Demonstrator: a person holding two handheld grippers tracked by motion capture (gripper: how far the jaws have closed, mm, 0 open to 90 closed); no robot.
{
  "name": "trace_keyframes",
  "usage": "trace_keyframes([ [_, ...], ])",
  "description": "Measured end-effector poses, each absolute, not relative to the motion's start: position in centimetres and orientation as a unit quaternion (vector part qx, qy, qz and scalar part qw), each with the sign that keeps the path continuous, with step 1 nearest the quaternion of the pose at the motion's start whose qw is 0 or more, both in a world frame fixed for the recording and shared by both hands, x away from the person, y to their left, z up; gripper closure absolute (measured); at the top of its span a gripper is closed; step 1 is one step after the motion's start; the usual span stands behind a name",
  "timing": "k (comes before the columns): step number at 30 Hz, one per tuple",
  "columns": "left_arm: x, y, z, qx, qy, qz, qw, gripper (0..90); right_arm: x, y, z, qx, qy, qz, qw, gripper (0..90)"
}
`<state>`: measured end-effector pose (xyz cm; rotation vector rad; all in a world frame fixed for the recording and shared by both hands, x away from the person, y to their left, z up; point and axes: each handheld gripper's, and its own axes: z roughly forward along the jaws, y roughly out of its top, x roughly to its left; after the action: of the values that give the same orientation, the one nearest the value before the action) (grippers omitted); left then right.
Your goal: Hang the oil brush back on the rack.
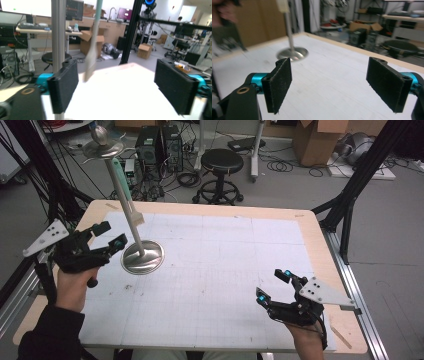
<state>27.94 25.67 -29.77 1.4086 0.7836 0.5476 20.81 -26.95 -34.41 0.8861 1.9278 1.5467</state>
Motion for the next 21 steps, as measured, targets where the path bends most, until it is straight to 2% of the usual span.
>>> trace_keyframes([
  [9, 24.5, 24.7, -36.3, 0.646, 0.309, 0.222, 0.662, 17.4, 20.0, -29.1, -36.9, 0.358, 0.707, 0.544, 0.276, 18.8],
  [14, 23.7, 23.8, -38.2, 0.662, 0.296, 0.211, 0.656, 17.6, 19.6, -29.1, -37.2, 0.355, 0.703, 0.548, 0.281, 18.7],
  [21, 23.4, 23.1, -38.8, 0.671, 0.29, 0.204, 0.651, 18.2, 19.1, -29.3, -37.3, 0.354, 0.698, 0.554, 0.283, 18.7],
])
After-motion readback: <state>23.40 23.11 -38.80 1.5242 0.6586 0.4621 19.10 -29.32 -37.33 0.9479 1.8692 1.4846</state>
